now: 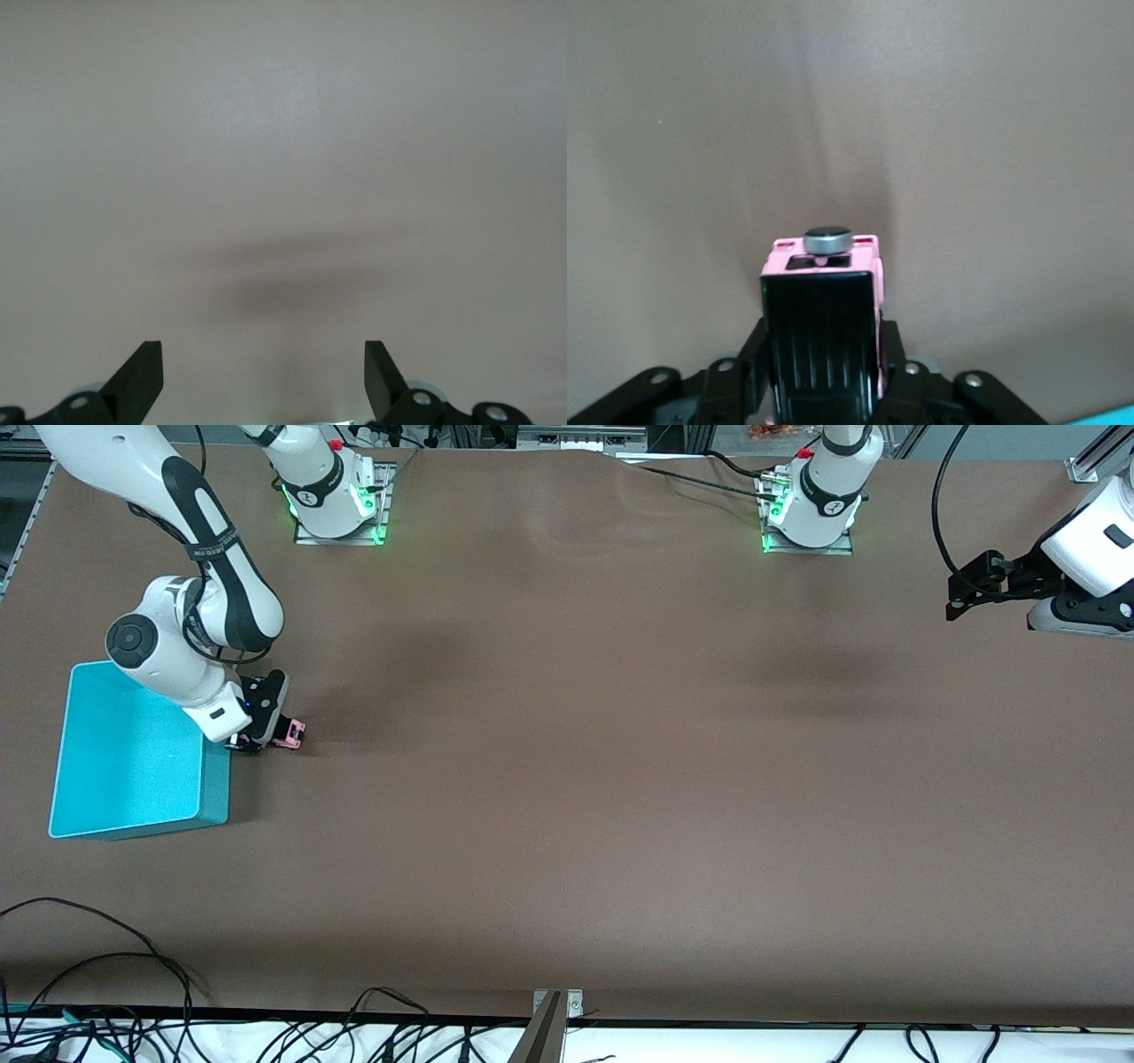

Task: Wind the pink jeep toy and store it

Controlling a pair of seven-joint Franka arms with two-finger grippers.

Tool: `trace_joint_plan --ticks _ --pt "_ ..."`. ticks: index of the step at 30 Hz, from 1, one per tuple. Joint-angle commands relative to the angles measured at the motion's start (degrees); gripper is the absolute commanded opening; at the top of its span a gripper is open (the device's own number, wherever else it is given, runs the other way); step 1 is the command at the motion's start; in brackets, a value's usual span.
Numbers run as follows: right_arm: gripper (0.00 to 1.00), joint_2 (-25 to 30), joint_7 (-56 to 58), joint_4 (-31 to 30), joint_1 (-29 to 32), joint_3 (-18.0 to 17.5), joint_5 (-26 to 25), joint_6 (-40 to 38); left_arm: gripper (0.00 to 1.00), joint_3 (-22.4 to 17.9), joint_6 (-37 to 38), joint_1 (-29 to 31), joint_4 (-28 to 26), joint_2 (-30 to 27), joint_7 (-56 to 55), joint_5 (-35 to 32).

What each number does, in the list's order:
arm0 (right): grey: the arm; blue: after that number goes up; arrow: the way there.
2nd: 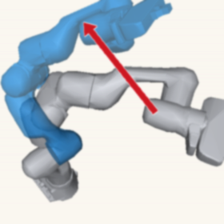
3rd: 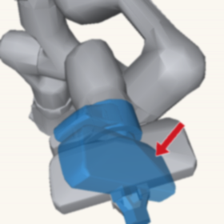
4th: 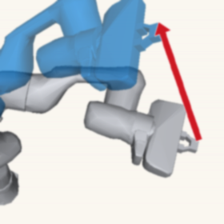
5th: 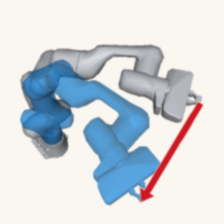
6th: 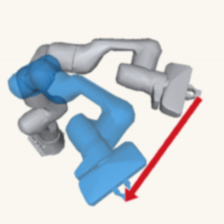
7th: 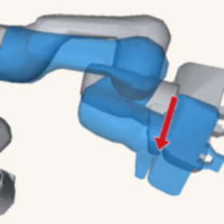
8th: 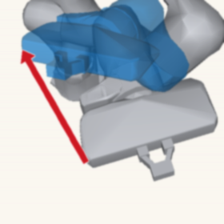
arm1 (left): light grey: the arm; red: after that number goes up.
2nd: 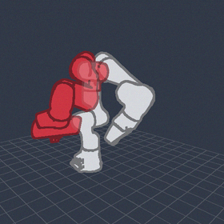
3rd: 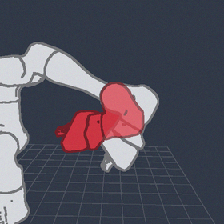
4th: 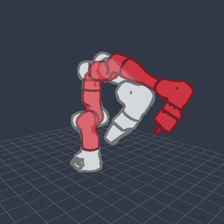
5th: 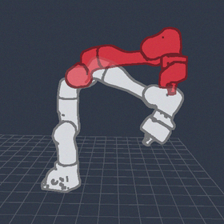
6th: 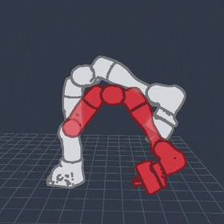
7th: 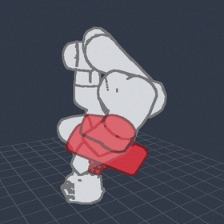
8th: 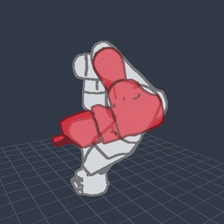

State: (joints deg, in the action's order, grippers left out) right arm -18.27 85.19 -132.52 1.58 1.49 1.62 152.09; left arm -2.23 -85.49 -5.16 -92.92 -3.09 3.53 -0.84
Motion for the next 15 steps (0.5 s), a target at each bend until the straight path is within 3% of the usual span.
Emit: trace_joint_plan --ticks 1,7,15 --pt "0.1 4.1 1.0 -0.7 0.3 -0.8 0.3 -0.7 1.0 -0.1 0.6 0.1 2.0 1.0 -0.5 1.5" --pt "0.08 9.1 1.4 1.6 0.3 -2.4 0.2 -5.5 1.0 -0.1 0.6 0.1 2.0 1.1 -0.5 1.5" --pt "0.08 11.8 1.6 9.0 -0.1 -2.5 0.0 -19.2 1.0 -0.1 0.6 0.1 2.0 1.1 -0.5 1.5"
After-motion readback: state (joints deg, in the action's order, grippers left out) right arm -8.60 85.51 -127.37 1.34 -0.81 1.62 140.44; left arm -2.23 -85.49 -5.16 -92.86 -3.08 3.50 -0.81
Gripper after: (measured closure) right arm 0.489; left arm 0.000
